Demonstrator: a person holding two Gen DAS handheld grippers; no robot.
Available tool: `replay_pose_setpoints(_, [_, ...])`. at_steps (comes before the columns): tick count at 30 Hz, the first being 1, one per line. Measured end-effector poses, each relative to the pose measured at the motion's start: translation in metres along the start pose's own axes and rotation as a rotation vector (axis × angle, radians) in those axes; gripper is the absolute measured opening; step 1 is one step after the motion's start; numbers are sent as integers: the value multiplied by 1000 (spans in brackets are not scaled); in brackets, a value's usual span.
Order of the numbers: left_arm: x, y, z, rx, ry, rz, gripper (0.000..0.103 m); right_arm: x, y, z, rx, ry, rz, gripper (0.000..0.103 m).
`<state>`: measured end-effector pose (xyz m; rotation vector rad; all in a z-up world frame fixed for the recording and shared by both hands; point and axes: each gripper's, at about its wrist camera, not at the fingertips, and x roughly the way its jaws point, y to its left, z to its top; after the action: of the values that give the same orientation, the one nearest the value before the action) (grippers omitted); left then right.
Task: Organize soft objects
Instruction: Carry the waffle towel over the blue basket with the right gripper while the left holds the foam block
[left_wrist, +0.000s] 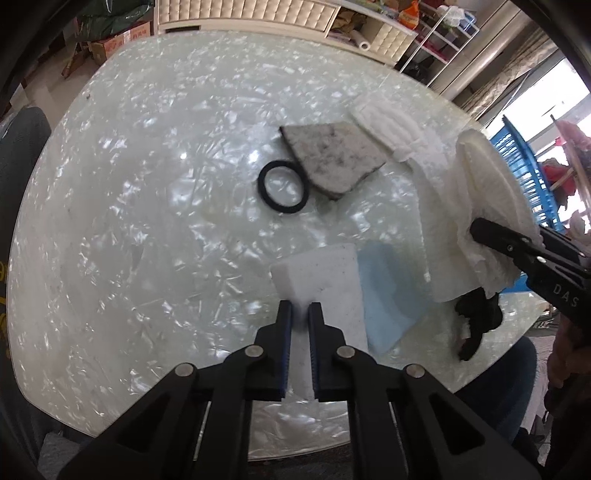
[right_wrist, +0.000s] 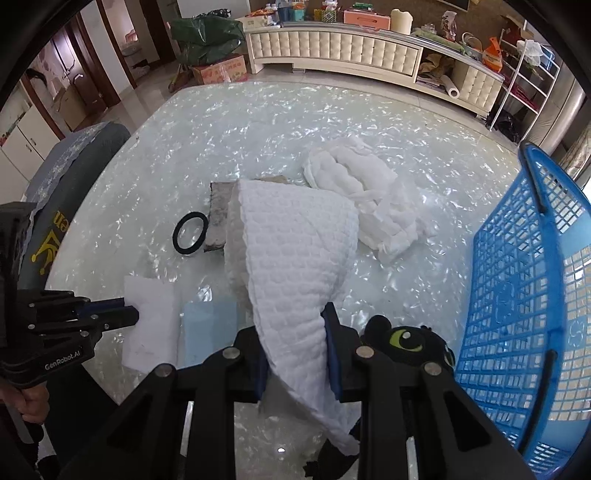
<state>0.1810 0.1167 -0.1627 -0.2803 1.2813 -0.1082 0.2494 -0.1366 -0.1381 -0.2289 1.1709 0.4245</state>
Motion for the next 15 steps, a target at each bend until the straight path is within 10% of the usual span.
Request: replay_pose_setpoints(15, [-60, -53, 15, 108, -121, -38, 7, -49, -10, 5, -13, -66, 32, 24])
